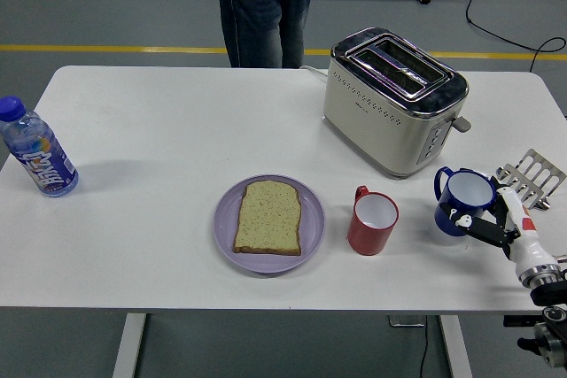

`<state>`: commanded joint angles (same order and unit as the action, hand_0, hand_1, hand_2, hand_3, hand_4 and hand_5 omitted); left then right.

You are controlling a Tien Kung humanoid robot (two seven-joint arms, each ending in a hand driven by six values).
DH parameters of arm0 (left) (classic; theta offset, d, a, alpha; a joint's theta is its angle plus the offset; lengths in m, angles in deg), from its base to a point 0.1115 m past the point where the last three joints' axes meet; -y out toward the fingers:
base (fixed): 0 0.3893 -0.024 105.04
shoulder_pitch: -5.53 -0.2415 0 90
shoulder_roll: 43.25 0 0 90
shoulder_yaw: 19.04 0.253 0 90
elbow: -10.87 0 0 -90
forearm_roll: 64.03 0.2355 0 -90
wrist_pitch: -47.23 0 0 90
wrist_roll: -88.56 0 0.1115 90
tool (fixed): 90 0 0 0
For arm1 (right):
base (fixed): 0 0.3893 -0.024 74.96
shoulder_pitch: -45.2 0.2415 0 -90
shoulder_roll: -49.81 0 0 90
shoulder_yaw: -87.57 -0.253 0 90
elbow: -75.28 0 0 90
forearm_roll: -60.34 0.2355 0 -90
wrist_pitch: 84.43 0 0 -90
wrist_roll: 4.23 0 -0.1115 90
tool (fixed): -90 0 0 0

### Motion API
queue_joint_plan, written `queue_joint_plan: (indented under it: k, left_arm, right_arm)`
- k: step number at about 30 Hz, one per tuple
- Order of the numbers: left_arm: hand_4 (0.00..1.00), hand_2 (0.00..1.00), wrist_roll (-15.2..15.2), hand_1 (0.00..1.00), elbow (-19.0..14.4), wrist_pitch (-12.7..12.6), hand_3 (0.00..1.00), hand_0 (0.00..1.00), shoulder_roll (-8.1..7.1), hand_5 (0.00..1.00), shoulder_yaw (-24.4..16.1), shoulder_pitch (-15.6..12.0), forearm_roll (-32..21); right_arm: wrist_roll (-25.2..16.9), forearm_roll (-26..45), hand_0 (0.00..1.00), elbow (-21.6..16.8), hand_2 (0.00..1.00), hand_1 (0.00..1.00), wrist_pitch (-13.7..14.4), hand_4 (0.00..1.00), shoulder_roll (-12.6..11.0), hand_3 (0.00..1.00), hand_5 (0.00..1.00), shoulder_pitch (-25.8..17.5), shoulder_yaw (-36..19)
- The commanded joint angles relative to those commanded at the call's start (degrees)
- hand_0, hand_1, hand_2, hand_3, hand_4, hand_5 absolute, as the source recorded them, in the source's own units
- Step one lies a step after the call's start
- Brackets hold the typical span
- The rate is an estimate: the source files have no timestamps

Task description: Pick up the cup,pour liquid into bread,place the cup on the desk

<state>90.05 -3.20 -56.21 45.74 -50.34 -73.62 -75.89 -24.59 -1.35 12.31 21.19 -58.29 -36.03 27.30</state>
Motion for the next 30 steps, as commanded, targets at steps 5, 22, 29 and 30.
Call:
queue_joint_plan:
  k: [5,22,29,30]
  left_arm:
    - [0.396,0.773,-0.04,0.756,0.0,-0.01,0.611,0.69,0.02,0.998,0.02,0.05,-0.09]
    - [0.396,0.773,-0.04,0.756,-0.03,0.02,0.611,0.69,-0.03,0.998,0.06,0.22,-0.13]
    - [0.396,0.773,-0.15,0.756,-0.04,0.08,0.611,0.69,-0.09,0.998,0.17,0.21,-0.28]
    - [0.396,0.773,-0.14,0.756,-0.04,0.07,0.611,0.69,-0.09,0.998,0.17,0.2,-0.25]
  right_arm:
    - [-0.35,0.14,0.471,1.46,0.563,0.464,-0.06,0.648,-0.08,0.567,0.002,0.03,0.88]
    - [-1.29,0.74,0.475,4.5,0.564,0.466,0.05,0.647,1.49,0.566,0.002,1.59,3.3]
    - [-1.41,1.2,0.478,5.77,0.565,0.467,0.01,0.646,1.64,0.567,0.002,1.76,3.64]
    - [-1.42,1.23,0.48,5.84,0.566,0.468,0.0,0.644,1.66,0.567,0.002,1.75,3.66]
